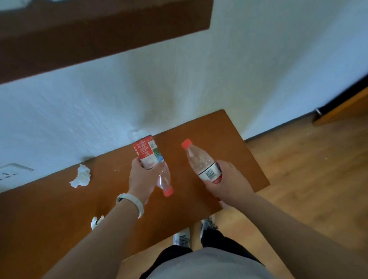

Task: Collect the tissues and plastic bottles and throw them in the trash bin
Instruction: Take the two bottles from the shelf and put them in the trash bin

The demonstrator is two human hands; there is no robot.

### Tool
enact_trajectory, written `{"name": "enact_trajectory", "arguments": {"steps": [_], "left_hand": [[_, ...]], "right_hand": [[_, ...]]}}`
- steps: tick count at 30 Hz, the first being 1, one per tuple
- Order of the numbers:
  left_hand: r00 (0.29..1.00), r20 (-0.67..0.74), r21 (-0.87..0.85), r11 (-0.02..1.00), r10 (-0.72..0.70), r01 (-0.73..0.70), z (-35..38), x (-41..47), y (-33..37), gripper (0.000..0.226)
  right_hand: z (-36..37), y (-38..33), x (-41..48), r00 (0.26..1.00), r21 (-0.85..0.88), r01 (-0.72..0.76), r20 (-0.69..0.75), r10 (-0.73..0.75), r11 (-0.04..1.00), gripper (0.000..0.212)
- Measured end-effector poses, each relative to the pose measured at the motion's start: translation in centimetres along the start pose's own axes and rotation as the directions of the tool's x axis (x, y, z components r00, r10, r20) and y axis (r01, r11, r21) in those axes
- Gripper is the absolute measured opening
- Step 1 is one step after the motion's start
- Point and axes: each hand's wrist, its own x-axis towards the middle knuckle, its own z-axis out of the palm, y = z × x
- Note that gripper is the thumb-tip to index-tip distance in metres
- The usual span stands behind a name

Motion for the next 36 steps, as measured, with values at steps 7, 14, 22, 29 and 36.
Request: {"name": "enact_trajectory", "arguments": {"steps": [7, 14, 22, 29, 36], "left_hand": [[0.943, 0.212, 0.083, 0.956, 0.258, -0.28, 2.6, -2.7, 3.3, 0.058], [0.807, 0.435, 0.075, 0.876, 0.401, -0.476, 7.0, -4.6, 6.2, 0.067], [0.701, 0.54, 0.04, 0.817, 0.466, -0.575, 12.0, -8.2, 7.5, 0.076], [0.631, 0.618, 0.085, 0.758, 0.469, -0.647, 18.0, -15.2, 7.5, 0.078], [0.564, 0.684, 0.105, 0.703, 0.463, -0.703, 26.7, -25.9, 6.5, 0.074]], "right_hand": [[-2.4, 1.1, -4.5, 0.973, 0.126, -0.063, -0.215, 0.089, 0.99, 0.051], [-5.4, 3.3, -8.8, 0.901, 0.295, -0.171, -0.339, 0.27, 0.94, 0.048], [-9.2, 7.3, -11.9, 0.828, 0.417, -0.209, -0.406, 0.387, 0.885, 0.042], [-10.9, 13.8, -17.6, 0.788, 0.535, -0.171, -0.43, 0.44, 0.828, 0.04], [-14.0, 24.4, -26.4, 0.728, 0.632, -0.179, -0.43, 0.533, 0.754, 0.036]]}}
